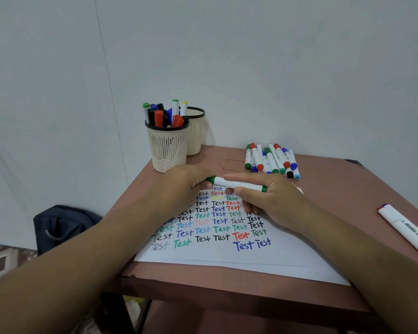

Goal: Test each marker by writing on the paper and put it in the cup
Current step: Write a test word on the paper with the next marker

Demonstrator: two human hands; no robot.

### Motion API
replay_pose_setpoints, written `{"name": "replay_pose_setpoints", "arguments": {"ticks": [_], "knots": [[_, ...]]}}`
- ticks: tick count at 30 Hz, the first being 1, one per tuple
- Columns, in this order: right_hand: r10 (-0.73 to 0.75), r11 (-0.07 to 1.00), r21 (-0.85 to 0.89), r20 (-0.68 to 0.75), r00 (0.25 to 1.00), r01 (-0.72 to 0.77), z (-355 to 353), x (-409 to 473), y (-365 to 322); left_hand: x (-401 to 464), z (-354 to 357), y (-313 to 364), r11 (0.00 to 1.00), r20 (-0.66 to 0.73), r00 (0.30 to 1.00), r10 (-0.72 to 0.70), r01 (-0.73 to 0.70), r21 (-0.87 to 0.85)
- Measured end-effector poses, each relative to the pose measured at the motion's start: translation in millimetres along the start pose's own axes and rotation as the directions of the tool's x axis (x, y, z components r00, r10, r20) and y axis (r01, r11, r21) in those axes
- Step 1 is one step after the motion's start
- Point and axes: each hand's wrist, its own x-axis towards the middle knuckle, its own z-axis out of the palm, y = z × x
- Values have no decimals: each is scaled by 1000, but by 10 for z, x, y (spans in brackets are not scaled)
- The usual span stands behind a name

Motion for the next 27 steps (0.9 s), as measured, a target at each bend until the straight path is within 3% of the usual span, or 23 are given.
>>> {"name": "replay_pose_setpoints", "arguments": {"ticks": [8, 11, 14, 20, 27], "knots": [[-49, 994, -104, -137, 989, 34, 24, 2, -48, 1, -34, 14, 995, -50, 998, 27, -31, -92], [-103, 931, -360, -122, 987, 53, 7, 19, -20, 5, -60, 50, 995, -34, 999, -28, 25, -92], [-115, 811, -583, -75, 991, 50, -76, 159, -38, 3, -119, 93, 961, -11, 970, -243, 239, -138], [-124, 894, -447, -197, 973, 23, -248, 533, -239, 23, -129, 73, 877, 2, 877, -480, 480, -24], [-318, 936, -246, -279, 906, 253, -126, 1112, -745, 32, -189, 90, 810, 16, 812, -584, 584, -57]]}}
